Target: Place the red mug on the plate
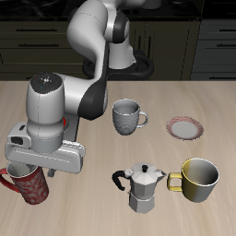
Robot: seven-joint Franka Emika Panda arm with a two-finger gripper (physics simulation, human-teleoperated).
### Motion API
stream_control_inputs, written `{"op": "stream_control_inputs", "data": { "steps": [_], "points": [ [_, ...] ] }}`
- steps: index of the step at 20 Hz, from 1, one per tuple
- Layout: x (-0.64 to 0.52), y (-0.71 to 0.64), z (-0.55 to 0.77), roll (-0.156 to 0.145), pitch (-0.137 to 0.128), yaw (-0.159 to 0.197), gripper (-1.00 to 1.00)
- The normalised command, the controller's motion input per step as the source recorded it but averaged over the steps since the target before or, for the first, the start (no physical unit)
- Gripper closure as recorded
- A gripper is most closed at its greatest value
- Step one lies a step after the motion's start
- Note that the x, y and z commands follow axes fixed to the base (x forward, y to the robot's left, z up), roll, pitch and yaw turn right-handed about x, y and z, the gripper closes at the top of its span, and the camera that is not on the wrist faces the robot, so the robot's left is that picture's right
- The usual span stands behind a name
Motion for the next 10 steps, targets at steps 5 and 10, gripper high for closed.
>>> {"op": "stream_control_inputs", "data": {
  "steps": [5, 10],
  "points": [
    [-0.04, -0.28, 0.01, -0.058, -0.023, -0.043, 1.00],
    [-0.09, 0.16, 0.22, -0.009, -0.077, 0.062, 1.00]
  ]
}}
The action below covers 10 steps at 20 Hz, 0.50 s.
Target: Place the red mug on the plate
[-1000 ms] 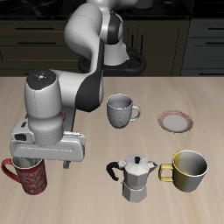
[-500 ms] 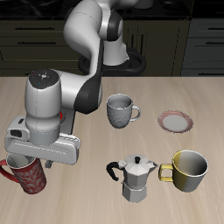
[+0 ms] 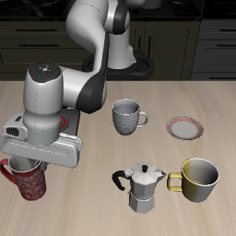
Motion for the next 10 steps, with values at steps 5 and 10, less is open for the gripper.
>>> {"op": "stream_control_inputs", "data": {
  "steps": [5, 10],
  "points": [
    [-0.10, 0.34, 0.23, 0.058, -0.029, -0.029, 1.00],
    [-0.15, 0.26, 0.37, 0.047, -0.046, 0.016, 1.00]
  ]
}}
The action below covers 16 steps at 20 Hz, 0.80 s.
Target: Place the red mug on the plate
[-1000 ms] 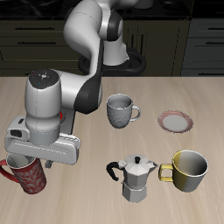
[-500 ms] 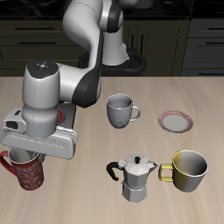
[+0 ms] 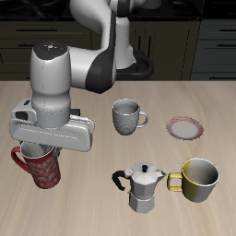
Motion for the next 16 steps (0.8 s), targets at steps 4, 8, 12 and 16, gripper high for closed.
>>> {"op": "stream_control_inputs", "data": {
  "steps": [4, 8, 12, 16],
  "points": [
    [-0.16, 0.25, 0.29, 0.024, -0.035, 0.026, 1.00],
    [-0.21, 0.20, 0.39, 0.021, -0.043, 0.049, 1.00],
    [-0.32, 0.13, 0.44, 0.007, -0.046, 0.021, 1.00],
    [-0.21, 0.10, 0.21, -0.008, -0.035, 0.054, 1.00]
  ]
}}
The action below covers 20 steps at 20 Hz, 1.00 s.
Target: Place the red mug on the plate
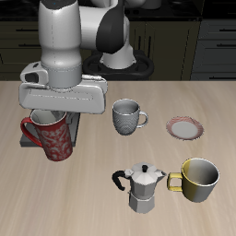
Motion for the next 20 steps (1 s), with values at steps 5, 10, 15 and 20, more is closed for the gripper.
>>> {"op": "stream_control_inputs", "data": {
  "steps": [5, 10, 15, 20],
  "points": [
    [-0.38, 0.14, 0.32, -0.015, -0.064, -0.010, 1.00],
    [-0.35, 0.19, 0.16, -0.038, -0.017, -0.024, 1.00],
    [-0.32, 0.29, 0.04, -0.032, -0.018, 0.003, 1.00],
    [-0.26, 0.27, 0.11, -0.041, -0.066, 0.058, 1.00]
  ]
}}
